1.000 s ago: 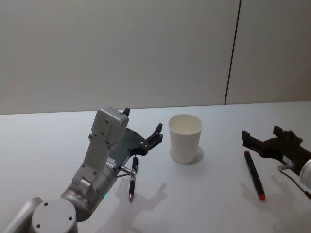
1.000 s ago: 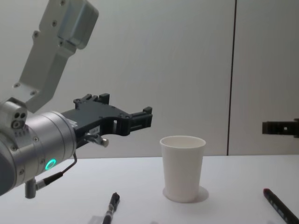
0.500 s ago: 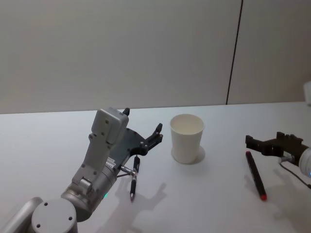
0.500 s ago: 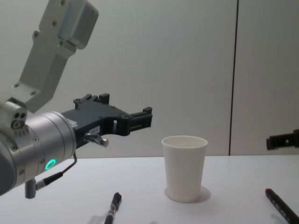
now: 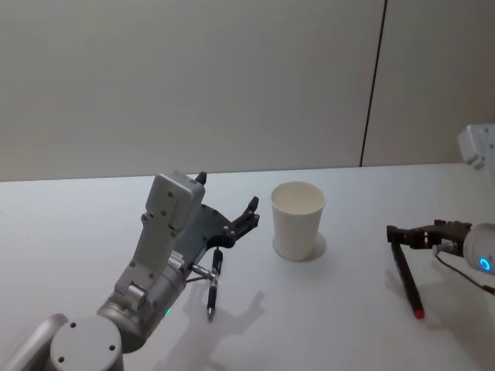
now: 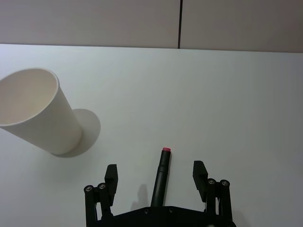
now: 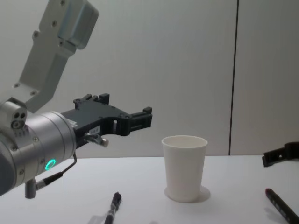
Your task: Place the pen into the pen holder.
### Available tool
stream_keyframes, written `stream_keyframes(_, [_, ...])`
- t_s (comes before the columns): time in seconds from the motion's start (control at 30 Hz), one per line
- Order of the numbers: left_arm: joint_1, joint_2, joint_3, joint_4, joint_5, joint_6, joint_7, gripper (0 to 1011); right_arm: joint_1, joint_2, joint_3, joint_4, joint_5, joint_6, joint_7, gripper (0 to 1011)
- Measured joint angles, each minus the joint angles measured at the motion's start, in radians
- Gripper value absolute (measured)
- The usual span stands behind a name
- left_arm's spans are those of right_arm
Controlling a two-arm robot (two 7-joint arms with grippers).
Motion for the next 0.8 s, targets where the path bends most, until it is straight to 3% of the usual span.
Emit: stream_keyframes(0.8, [0.000, 0.000, 0.000, 0.000, 0.000, 0.000, 0.000, 1000, 0.129, -0.049, -0.043, 0.182, -0.115, 0.073, 0.075, 1001])
